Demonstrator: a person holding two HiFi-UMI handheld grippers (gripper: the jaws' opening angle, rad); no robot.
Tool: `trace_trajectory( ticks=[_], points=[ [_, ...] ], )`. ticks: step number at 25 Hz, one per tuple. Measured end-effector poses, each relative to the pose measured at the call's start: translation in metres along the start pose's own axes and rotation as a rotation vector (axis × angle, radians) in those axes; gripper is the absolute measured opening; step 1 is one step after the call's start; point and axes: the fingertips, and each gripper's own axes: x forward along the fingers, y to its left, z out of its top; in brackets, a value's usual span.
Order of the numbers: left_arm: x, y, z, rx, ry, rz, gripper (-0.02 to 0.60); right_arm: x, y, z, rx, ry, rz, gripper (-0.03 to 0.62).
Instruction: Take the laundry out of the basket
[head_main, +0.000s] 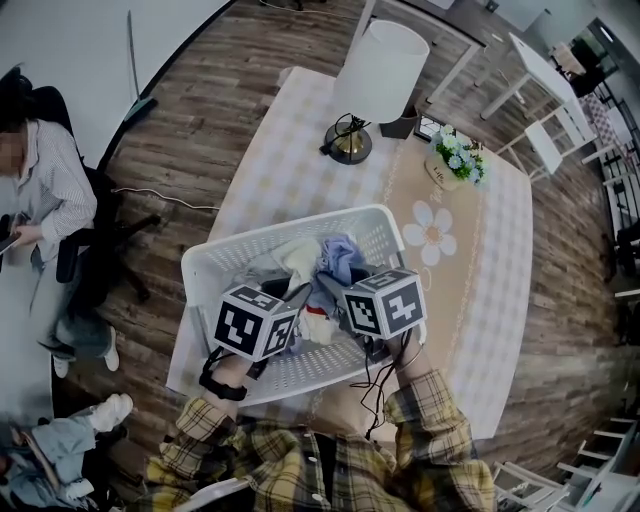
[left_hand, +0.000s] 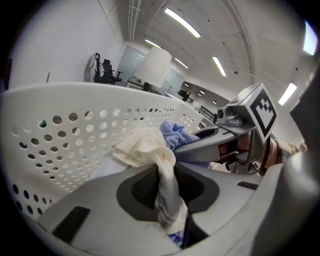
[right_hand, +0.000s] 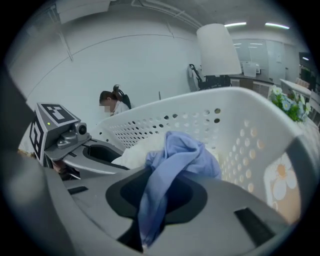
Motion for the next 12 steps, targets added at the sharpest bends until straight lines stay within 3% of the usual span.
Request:
trace_trajectory(
  ticks=[12],
  points=[
    [-0.054,-0.042,0.047,0.09,-0.155,-0.088,0.083,-0.073,0.045,0.047,-0.025,-0.236,-0.012,0.086]
  ],
)
